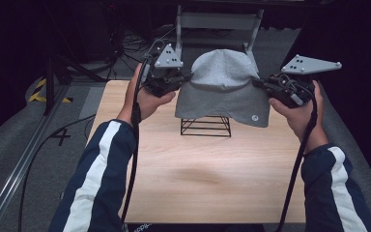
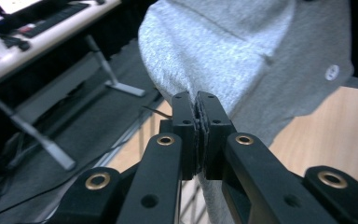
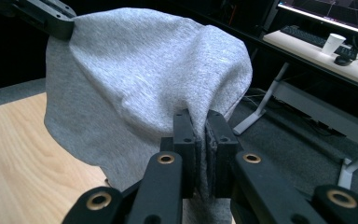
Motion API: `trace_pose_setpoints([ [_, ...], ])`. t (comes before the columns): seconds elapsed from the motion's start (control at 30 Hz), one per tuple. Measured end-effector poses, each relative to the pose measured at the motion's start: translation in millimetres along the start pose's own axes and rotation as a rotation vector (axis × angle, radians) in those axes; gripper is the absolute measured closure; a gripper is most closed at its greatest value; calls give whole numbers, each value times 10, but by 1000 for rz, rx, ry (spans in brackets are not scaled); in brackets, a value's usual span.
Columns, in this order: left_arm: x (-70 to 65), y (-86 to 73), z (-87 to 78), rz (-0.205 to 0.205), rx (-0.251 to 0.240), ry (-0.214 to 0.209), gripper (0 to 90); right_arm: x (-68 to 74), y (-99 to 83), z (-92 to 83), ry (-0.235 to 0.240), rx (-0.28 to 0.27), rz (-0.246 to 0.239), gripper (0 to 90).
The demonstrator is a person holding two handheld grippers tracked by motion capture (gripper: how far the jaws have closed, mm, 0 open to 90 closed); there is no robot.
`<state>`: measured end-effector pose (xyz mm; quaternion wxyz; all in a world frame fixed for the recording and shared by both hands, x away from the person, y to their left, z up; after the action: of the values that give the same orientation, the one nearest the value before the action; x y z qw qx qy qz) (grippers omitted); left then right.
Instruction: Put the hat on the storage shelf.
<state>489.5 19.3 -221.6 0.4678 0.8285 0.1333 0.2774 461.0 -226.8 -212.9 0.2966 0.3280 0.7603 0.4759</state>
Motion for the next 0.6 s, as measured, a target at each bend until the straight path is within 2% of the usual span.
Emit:
trace_pose_setpoints([
  [0.2, 162, 101, 26, -7, 6, 43, 869, -90, 141, 121, -25, -4, -7, 846],
  [0.33, 269, 137, 91, -16, 23, 66, 869, -167, 215, 216, -36, -6, -3, 847],
  [0.43, 333, 152, 131, -7, 43, 86, 869, -218, 254, 297, -45, 0, -4, 847],
  [0.6, 402, 160, 235, -26, 54, 84, 869, -305, 271, 426, -56, 8, 1, 847],
])
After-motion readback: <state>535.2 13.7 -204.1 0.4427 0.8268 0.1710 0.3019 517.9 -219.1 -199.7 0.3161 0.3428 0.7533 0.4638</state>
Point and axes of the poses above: each handheld gripper's, and its own axes: z roughly forward along the jaws, y roughly out of its top, x roughly to its left, the point moved 7 cm from there along z, roughly forward along the jaws, and after that the axes turned 6 degrees about z, right-handed, at the moved point
